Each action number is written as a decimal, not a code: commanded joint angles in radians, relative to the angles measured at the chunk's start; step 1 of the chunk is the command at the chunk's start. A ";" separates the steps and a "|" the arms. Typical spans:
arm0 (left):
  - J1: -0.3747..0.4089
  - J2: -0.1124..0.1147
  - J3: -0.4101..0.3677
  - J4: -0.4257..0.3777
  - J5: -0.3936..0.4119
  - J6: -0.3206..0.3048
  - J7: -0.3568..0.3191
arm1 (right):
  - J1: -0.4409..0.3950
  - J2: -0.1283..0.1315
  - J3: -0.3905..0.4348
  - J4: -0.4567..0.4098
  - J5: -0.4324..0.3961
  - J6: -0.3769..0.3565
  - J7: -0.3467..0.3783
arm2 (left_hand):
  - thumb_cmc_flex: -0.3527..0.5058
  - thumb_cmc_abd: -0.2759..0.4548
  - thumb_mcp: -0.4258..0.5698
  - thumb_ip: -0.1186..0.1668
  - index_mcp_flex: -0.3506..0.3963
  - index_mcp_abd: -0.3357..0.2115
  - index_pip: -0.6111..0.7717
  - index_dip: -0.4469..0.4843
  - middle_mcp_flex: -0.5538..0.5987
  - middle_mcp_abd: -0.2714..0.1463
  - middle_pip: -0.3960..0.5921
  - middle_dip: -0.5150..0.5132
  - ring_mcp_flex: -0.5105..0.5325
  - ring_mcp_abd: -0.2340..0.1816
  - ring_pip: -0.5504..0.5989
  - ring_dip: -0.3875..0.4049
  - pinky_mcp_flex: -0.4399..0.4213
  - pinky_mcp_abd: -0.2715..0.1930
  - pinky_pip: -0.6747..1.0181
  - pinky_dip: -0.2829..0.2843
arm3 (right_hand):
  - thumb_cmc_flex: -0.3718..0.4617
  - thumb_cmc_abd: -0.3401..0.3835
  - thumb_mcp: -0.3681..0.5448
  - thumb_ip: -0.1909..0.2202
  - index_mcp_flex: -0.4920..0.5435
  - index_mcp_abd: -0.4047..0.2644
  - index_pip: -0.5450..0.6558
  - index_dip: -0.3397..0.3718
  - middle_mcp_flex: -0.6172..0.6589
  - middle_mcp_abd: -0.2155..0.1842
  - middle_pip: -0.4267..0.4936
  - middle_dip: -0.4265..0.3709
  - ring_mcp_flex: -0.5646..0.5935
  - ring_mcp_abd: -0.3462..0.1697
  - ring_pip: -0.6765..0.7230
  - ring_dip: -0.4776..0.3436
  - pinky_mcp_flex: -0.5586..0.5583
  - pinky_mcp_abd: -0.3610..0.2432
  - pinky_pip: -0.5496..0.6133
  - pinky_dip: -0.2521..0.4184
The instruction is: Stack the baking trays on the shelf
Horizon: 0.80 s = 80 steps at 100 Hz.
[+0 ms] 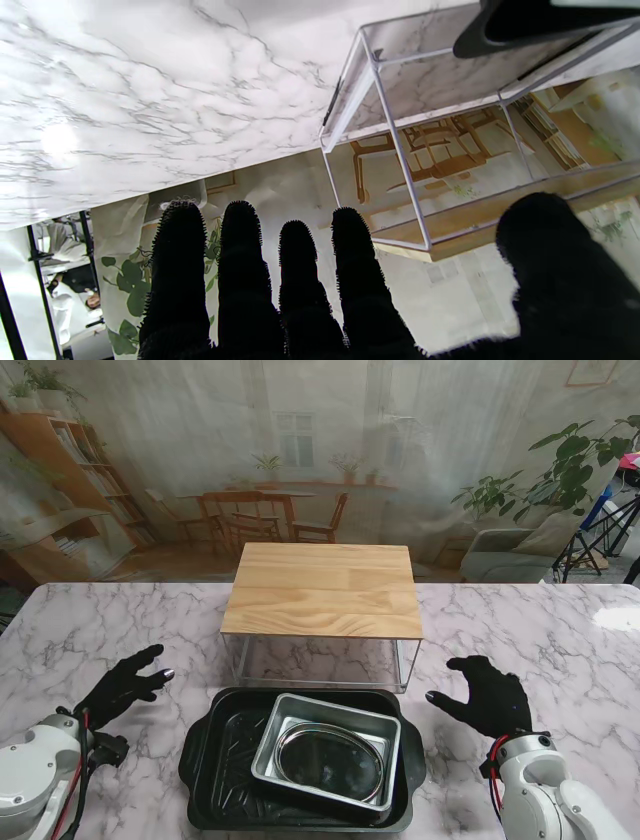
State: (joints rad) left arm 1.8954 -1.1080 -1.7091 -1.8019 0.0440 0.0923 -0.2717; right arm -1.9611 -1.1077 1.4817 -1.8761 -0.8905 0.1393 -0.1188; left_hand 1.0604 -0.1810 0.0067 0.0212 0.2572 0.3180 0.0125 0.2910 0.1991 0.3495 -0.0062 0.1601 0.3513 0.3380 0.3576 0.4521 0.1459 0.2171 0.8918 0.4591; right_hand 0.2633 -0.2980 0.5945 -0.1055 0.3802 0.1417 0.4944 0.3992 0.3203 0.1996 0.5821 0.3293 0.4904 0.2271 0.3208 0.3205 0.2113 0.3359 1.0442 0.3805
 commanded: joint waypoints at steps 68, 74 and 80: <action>0.018 0.038 0.111 -0.057 0.108 0.160 -0.112 | 0.025 0.031 -0.091 0.009 -0.137 0.176 0.166 | 0.065 -0.075 0.069 0.057 0.023 0.117 0.033 0.066 0.096 0.048 0.060 0.149 0.046 0.009 0.088 0.067 0.059 -0.081 0.069 0.019 | 0.095 -0.124 0.150 0.047 -0.148 0.052 -0.081 0.002 -0.099 0.003 0.018 -0.008 -0.035 -0.030 0.038 -0.003 -0.027 -0.049 0.000 -0.013; 0.012 0.037 0.122 -0.054 0.106 0.173 -0.110 | 0.032 0.032 -0.101 0.011 -0.135 0.183 0.177 | 0.072 -0.067 0.077 0.060 0.016 0.116 0.028 0.065 0.094 0.047 0.059 0.154 0.047 0.010 0.091 0.073 0.058 -0.081 0.072 0.021 | 0.075 -0.120 0.131 0.042 -0.143 0.057 -0.083 0.003 -0.098 0.007 0.018 -0.007 -0.034 -0.028 0.039 -0.002 -0.028 -0.050 -0.001 -0.013; 0.006 0.037 0.131 -0.051 0.108 0.182 -0.110 | 0.037 0.034 -0.110 0.008 -0.135 0.193 0.196 | 0.072 -0.061 0.079 0.062 0.008 0.113 0.022 0.063 0.096 0.044 0.059 0.159 0.049 0.010 0.095 0.079 0.059 -0.080 0.077 0.023 | 0.083 -0.114 0.103 0.040 -0.144 0.060 -0.098 0.006 -0.103 0.008 0.014 -0.008 -0.037 -0.028 0.038 -0.001 -0.032 -0.049 -0.005 -0.013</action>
State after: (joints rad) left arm 1.9065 -1.0661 -1.5885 -1.8594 0.1525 0.2667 -0.3679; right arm -1.9278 -1.0745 1.3806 -1.8693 -1.0258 0.3225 0.0684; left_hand 1.0946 -0.2480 0.0722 0.0535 0.2627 0.4233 0.0492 0.3484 0.2768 0.4062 0.0518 0.3038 0.3768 0.3346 0.4213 0.5173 0.1899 0.2052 0.9323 0.4592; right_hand 0.3865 -0.4187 0.7268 -0.0459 0.2299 0.1649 0.4205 0.3990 0.2574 0.1972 0.5937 0.3283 0.4705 0.2102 0.3209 0.3207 0.1973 0.3116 1.0437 0.3769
